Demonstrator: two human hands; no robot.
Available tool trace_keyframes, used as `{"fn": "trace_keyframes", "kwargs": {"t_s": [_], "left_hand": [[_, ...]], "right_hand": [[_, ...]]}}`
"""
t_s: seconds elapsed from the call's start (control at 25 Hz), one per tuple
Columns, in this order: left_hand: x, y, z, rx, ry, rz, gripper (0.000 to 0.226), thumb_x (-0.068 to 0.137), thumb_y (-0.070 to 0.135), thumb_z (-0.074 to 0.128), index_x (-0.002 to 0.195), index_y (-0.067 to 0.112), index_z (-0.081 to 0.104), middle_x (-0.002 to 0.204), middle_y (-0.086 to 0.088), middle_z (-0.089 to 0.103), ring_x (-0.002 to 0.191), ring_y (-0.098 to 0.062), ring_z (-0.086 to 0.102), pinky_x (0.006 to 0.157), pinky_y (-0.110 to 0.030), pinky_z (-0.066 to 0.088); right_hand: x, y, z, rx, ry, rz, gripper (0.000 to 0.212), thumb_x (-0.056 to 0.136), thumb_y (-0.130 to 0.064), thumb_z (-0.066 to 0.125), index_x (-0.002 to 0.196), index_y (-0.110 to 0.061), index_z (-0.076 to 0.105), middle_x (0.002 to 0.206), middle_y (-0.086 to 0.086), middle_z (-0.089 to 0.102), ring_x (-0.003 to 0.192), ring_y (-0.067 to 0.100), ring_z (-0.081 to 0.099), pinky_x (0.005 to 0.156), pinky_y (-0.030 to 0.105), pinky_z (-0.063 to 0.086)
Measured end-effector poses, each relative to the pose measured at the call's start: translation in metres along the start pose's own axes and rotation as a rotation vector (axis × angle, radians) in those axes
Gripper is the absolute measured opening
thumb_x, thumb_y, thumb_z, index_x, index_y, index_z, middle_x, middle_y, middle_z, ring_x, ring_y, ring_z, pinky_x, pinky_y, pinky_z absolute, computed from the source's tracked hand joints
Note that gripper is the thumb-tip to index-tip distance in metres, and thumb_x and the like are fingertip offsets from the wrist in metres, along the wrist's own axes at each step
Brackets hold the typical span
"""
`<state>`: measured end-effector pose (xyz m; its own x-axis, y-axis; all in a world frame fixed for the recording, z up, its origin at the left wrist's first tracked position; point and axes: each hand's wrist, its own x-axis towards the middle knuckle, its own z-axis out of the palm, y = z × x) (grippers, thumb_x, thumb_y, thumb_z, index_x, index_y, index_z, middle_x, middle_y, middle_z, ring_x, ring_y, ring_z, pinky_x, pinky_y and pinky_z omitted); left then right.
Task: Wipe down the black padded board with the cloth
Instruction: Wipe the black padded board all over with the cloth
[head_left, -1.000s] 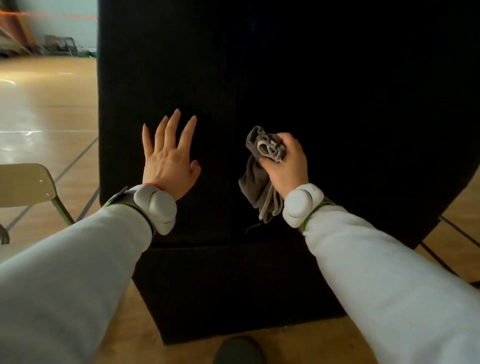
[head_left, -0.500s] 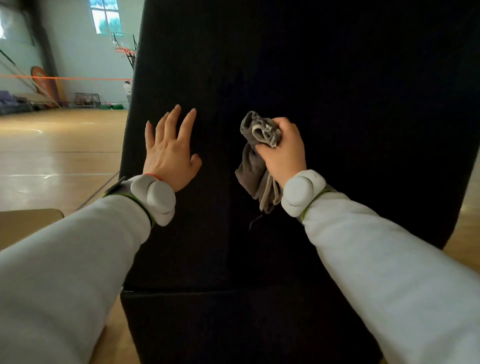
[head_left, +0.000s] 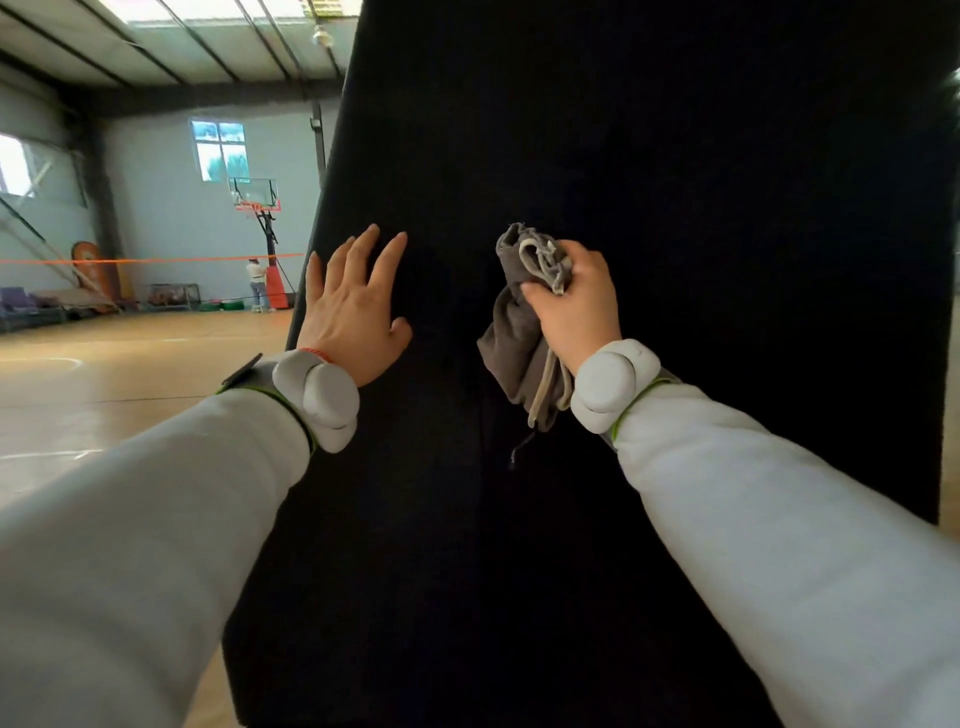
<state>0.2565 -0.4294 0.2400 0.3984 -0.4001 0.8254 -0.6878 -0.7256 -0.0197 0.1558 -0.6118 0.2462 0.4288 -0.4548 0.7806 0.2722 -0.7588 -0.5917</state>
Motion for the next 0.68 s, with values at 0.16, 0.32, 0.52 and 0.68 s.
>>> {"fn": "trace_keyframes", "kwargs": {"t_s": [0.16,0.32,0.52,0.68], "left_hand": [[0.027,-0.007,-0.002,-0.009,0.03,0.045,0.08,0.084,0.022,0.058,0.149,0.022,0.012,0.156,-0.01,0.007,0.143,-0.03,0.004,0.116,-0.048,0.0],[0.05,-0.013,-0.003,0.005,0.12,0.111,0.075,0.085,0.022,0.058,0.149,0.018,0.018,0.155,-0.012,0.011,0.143,-0.032,0.004,0.116,-0.049,0.001],[0.081,-0.017,-0.005,0.028,0.173,0.156,0.071,0.089,0.031,0.053,0.149,0.019,0.017,0.157,-0.012,0.003,0.144,-0.032,-0.004,0.115,-0.046,-0.005],[0.083,-0.022,0.009,0.135,0.131,0.165,0.075,0.092,0.043,0.044,0.15,0.023,0.0,0.156,-0.01,-0.011,0.142,-0.031,-0.015,0.112,-0.044,-0.014]], "right_hand": [[0.021,-0.01,0.001,-0.049,0.056,-0.052,0.031,0.083,-0.01,0.062,0.114,-0.011,0.057,0.119,0.008,0.046,0.088,0.01,0.05,0.077,0.022,0.043],[0.042,-0.015,-0.002,-0.072,0.17,-0.047,0.033,0.083,-0.01,0.061,0.116,-0.017,0.058,0.118,0.003,0.041,0.096,0.017,0.054,0.079,0.022,0.043],[0.076,-0.031,-0.005,-0.144,0.301,-0.098,0.029,0.085,-0.012,0.059,0.113,-0.017,0.055,0.118,0.004,0.045,0.102,0.02,0.053,0.081,0.027,0.045],[0.095,-0.041,-0.011,-0.185,0.399,-0.152,0.028,0.085,-0.011,0.058,0.111,-0.02,0.055,0.118,0.006,0.046,0.104,0.021,0.052,0.085,0.031,0.046]]}}
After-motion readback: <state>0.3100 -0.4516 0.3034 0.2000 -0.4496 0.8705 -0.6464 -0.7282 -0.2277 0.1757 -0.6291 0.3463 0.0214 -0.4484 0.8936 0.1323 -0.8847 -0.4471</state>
